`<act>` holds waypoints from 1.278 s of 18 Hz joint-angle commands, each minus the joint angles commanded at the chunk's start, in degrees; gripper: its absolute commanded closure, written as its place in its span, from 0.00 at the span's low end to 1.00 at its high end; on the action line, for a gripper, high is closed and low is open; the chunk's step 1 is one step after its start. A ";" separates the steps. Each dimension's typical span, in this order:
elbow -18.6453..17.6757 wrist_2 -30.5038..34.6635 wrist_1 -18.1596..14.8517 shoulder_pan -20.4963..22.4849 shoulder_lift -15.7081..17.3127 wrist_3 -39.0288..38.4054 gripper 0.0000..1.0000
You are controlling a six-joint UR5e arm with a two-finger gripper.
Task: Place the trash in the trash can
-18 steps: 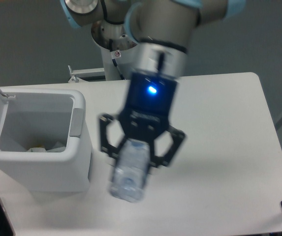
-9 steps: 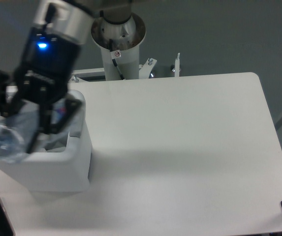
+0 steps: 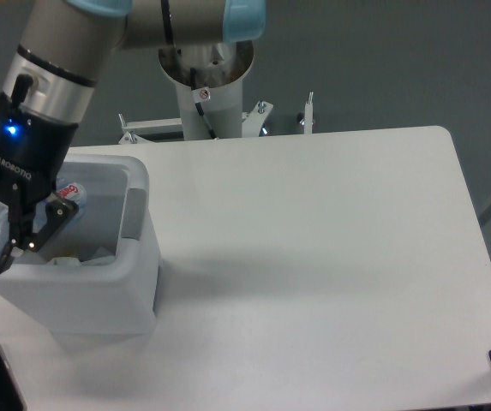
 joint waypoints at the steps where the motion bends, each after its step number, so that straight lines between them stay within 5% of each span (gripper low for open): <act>1: 0.00 -0.09 0.00 0.18 0.18 -0.26 0.00; 5: 0.00 -0.26 0.00 3.15 1.84 -0.88 0.00; 10: 0.26 -1.58 -0.09 13.00 5.28 -2.90 0.00; 14: -0.27 7.52 0.00 21.70 4.58 -1.59 0.00; 18: -2.46 18.71 -0.78 25.93 5.36 13.57 0.00; 23: -10.73 28.83 -1.67 27.42 10.28 31.09 0.00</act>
